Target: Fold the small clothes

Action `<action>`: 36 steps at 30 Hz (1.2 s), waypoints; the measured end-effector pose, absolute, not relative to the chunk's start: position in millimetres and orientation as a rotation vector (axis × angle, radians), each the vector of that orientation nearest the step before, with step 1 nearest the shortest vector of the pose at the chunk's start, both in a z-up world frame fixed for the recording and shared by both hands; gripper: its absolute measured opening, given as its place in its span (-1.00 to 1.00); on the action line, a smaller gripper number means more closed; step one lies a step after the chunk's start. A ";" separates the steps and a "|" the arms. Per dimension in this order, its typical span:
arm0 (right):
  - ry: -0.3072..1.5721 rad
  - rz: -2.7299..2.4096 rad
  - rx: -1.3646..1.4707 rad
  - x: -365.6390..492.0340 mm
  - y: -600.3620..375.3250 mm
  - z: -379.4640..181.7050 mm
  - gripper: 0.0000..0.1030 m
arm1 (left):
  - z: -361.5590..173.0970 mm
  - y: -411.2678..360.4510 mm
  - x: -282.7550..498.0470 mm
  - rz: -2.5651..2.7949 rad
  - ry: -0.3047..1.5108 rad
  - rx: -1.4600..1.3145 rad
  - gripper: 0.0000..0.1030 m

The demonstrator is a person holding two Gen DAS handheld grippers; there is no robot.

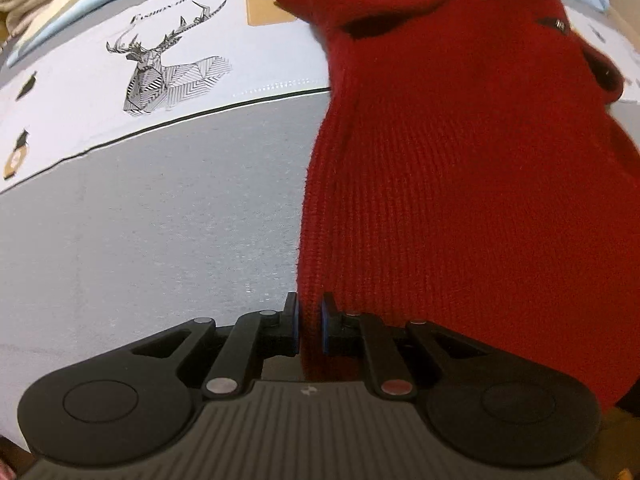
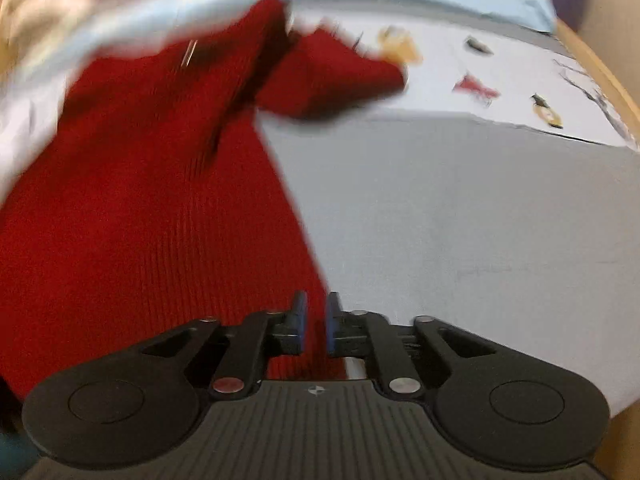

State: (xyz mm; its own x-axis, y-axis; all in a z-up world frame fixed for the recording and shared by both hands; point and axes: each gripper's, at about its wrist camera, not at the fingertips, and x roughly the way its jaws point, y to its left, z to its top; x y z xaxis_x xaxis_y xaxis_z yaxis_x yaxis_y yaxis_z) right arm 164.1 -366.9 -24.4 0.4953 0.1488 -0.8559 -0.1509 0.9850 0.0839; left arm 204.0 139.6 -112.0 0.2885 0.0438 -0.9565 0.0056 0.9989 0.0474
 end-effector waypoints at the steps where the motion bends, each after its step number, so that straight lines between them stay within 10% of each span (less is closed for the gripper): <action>1: 0.986 0.170 0.061 166.8 -370.9 -17.4 -0.46 | -110.8 138.2 203.7 0.023 1.277 0.053 -0.71; 6: 0.834 0.096 0.178 193.2 -374.1 -12.1 -0.46 | -92.6 137.1 206.7 0.084 1.193 0.078 -0.39; 20: 0.789 0.013 -0.070 338.3 -318.5 -70.8 -0.05 | -77.3 127.6 233.2 0.112 1.169 0.016 -0.39; 25: 0.776 -0.035 -0.185 381.2 -320.1 -84.8 -0.72 | -78.3 122.5 244.5 0.118 1.166 0.020 -0.39; 36: 0.574 -0.510 0.420 408.7 -539.7 -74.8 -0.76 | -84.1 117.5 260.5 0.130 1.185 0.029 -0.39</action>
